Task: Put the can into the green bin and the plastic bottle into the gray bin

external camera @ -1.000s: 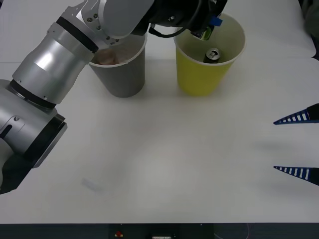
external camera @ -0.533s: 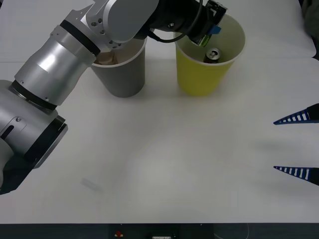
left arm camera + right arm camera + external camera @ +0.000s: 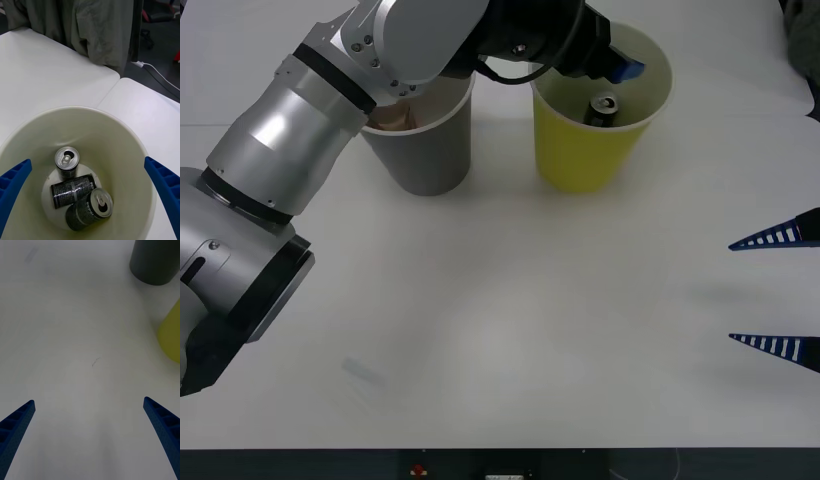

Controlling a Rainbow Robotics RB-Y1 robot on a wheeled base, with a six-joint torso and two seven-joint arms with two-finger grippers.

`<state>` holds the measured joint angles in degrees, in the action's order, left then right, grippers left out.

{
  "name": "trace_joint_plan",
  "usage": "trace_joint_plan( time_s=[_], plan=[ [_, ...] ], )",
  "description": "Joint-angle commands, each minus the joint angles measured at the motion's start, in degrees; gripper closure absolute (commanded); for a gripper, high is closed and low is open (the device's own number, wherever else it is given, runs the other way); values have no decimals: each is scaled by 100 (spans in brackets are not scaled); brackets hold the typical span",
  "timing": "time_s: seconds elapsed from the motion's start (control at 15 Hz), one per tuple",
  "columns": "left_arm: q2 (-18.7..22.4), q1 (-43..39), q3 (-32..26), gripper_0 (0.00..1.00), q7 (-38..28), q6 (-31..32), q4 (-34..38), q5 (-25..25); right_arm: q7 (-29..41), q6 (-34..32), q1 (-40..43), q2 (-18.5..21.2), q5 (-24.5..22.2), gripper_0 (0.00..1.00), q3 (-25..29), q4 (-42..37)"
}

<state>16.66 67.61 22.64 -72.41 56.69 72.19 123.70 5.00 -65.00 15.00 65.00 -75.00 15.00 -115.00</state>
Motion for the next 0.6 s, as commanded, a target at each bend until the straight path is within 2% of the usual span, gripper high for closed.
trace_joint_plan(
  time_s=[0.07,0.2,0.53,0.6],
  plan=[
    [277,-512,-119,0,324,9,682,-258,0,0,0,0,0,0,0,0],
    [584,-969,-181,0,473,9,1359,-443,0,0,0,0,0,0,0,0],
    [1481,-2235,-480,0,1009,18,2994,-1436,0,0,0,0,0,0,0,0],
    [1604,-2481,-647,0,1229,220,3222,-1603,0,0,0,0,0,0,0,0]
  ],
)
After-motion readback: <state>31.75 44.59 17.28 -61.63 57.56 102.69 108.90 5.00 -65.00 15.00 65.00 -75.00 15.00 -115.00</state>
